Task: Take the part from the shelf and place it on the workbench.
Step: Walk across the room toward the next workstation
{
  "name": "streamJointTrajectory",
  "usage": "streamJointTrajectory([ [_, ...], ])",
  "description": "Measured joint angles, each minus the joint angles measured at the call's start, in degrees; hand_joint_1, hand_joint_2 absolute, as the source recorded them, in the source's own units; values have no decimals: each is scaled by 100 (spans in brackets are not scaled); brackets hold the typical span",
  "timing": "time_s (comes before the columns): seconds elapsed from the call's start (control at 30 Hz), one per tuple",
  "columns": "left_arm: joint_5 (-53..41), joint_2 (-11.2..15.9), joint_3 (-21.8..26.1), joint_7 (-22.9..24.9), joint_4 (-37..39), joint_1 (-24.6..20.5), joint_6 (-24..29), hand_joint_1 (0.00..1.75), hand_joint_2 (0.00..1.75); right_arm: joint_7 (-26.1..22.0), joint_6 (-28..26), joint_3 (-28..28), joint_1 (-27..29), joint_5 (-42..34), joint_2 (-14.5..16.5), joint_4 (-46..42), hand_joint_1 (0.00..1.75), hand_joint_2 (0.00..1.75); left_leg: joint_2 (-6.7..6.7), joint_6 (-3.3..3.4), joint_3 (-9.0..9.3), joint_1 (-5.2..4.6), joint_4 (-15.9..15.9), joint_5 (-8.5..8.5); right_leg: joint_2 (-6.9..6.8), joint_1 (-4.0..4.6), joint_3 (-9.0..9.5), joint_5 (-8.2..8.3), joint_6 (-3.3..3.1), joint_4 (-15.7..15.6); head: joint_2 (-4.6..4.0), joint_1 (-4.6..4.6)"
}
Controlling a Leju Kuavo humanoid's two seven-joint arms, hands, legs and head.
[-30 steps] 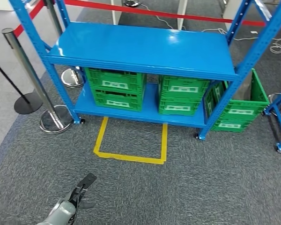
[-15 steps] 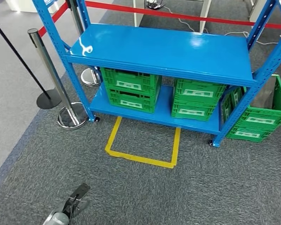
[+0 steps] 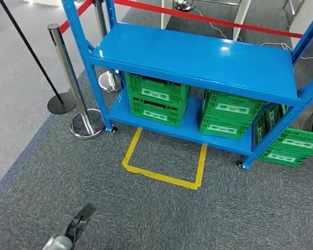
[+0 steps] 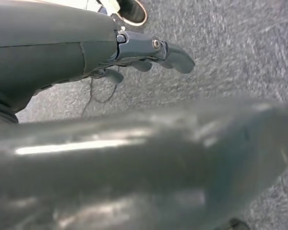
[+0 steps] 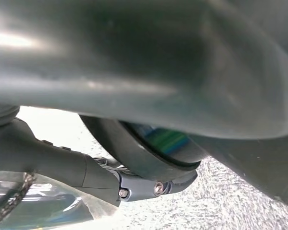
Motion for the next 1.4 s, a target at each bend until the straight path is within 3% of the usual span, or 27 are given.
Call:
streamJointTrajectory([
  [0.07, 0, -2, 6, -13, 0, 11, 3, 0, 0, -5, 0, 0, -32, -2, -2, 0, 0, 0, 2, 26, -2, -10, 2, -5, 2, 10, -372, -311, 12, 769, 0, 8],
  [0.1, 0, -5, 8, -17, 0, 21, 2, 0, 0, -8, 0, 0, -47, -2, -3, 0, 0, 0, 0, 29, 1, -14, 3, -8, 3, 15, -482, -347, 15, 993, 0, 7],
  [0.13, 0, -9, 9, -21, 0, 28, 1, 0, 0, -7, 1, 0, -56, -2, -3, 0, 0, 0, -5, 30, 6, -15, 5, -10, 2, 19, -491, -265, 14, 997, 0, 9],
  [0.17, 0, -14, 11, -26, 0, 32, -1, 0, 0, -3, 1, 0, -54, -1, -3, 0, 0, 0, -15, 27, 15, -15, 6, -12, 2, 18, -390, -79, 7, 764, 0, 9],
  [0.23, 0, -21, 15, -35, 0, 32, 0, 0, 0, 3, 2, 0, -27, 3, -4, 1, 0, 0, -39, 2, 28, -26, 17, -25, 5, 15, -39, 318, -11, -27, 0, 11],
  [0.3, 0, -23, 29, -48, 0, 31, 1, 0, 0, -3, 2, 0, -1, 3, -4, 1, 0, 0, -52, -50, 9, -50, 37, -25, 23, 16, 200, 452, -53, -535, 0, 4],
  [0.43, 0, -25, 58, -65, 0, 32, -1, 0, 0, -14, 0, 0, 10, -14, 4, 0, 0, 0, -48, -161, -37, -42, 117, -66, 34, 3, 243, 462, -166, -614, 0, -9],
  [0.5, 0, -30, 61, -71, 0, 31, -1, 0, 0, -11, -1, 0, 10, -17, 10, 0, 0, 0, -34, -223, -221, -26, 569, -346, 14, -17, 255, 470, -216, -624, 0, -31],
  [0.57, 0, -34, 64, -74, 0, 43, -1, 0, 0, -11, -1, 0, 13, -20, 10, 0, 0, 0, -25, -264, -552, -13, 1338, -696, 4, -15, 256, 464, -237, -623, 0, -46],
  [0.6, 0, -33, 66, -74, 0, 51, -1, 0, 0, -11, -1, 0, 14, -22, 10, 0, 0, 0, -24, -271, -668, -10, 1604, -770, 3, -14, 259, 462, -238, -623, 0, -45],
  [0.63, -1, -33, 67, -74, 0, 57, -1, 0, 0, -11, 0, 0, 14, -23, 10, 0, 0, 0, -24, -268, -693, -10, 1667, -729, 4, -13, 265, 460, -238, -622, 0, -46],
  [0.67, -1, -33, 67, -75, 0, 59, -1, 0, 0, -11, 0, 0, 14, -26, 10, 0, 0, 0, -24, -256, -609, -9, 1492, -577, 5, -13, 278, 454, -236, -622, 0, -45],
  [0.73, -5, -32, 68, -78, 0, 55, -1, 0, 0, -11, 1, 0, 14, -31, 10, 1, 0, 0, -20, -211, -240, -17, 734, -184, 7, -9, 308, 436, -219, -623, 0, -44],
  [0.8, -12, -32, 69, -79, 0, 43, -2, 0, 0, -10, 1, 0, 12, -37, 10, 2, 0, 0, -15, -160, 25, -41, 166, -36, 9, 8, 307, 418, -182, -617, 0, -42],
  [0.9, -19, -36, 72, -79, 0, 44, -4, 0, 0, -7, 1, 0, 11, -42, 9, 1, 0, 0, -10, -91, 64, -45, 26, -72, 4, 17, 282, 409, -97, -637, 0, -36],
  [0.97, -25, -39, 76, -80, 0, 39, 1, 0, 0, -7, 1, 0, 9, -43, 7, 0, 0, 0, -7, -28, 102, -16, -41, -50, 11, 23, 211, 283, -44, -486, 0, -17],
  [1.07, -57, -45, 90, -78, 0, 24, -8, 0, 0, -13, -3, 0, -20, -57, 3, 0, 0, 0, 1, 30, 120, -16, -68, -48, 19, 28, -262, -183, 0, 499, 0, 22],
  [1.1, -79, -50, 92, -67, 0, 23, -25, 0, 0, -12, -7, 0, -35, -71, 3, 0, 0, 0, 3, 36, 122, -22, -66, -52, 19, 29, -413, -265, 8, 797, 0, 22],
  [1.13, -109, -57, 92, -43, 0, 17, -51, 0, 0, -11, -11, 0, -46, -91, 3, 0, 0, 0, 3, 40, 127, -26, -64, -56, 18, 31, -479, -239, 12, 911, 0, 22],
  [1.17, -148, -66, 91, -10, 0, 0, -74, 0, 0, -10, -17, -1, -50, -115, 3, 0, 0, 0, -3, 40, 133, -27, -60, -59, 18, 30, -443, -105, 12, 810, 0, 22],
  [1.23, -253, -89, 89, 78, 0, -64, -107, 0, 0, -3, -38, -3, -27, -174, 3, 1, 0, 0, -26, 21, 143, -26, -45, -74, 18, 20, -141, 303, 3, 119, 0, 24],
  [1.27, -306, -103, 88, 121, 0, -108, -110, 0, 0, 1, -49, -5, -12, -205, 7, 2, 0, 0, -39, -1, 134, -37, -22, -86, 21, 17, 16, 433, -6, -240, 0, 24],
  [1.33, -384, -135, 86, 207, 0, -198, -113, 0, 0, 27, -58, -11, 9, -256, 22, 5, 0, 0, -49, -59, 98, -56, 9, -89, 40, 23, 178, 490, -55, -589, 0, 17],
  [1.4, -412, -168, 86, 273, 0, -276, -110, 0, 0, 78, -53, -18, 8, -279, 45, 7, 0, 0, -47, -113, 78, -60, 17, -79, 55, 24, 195, 492, -119, -614, 0, 13],
])
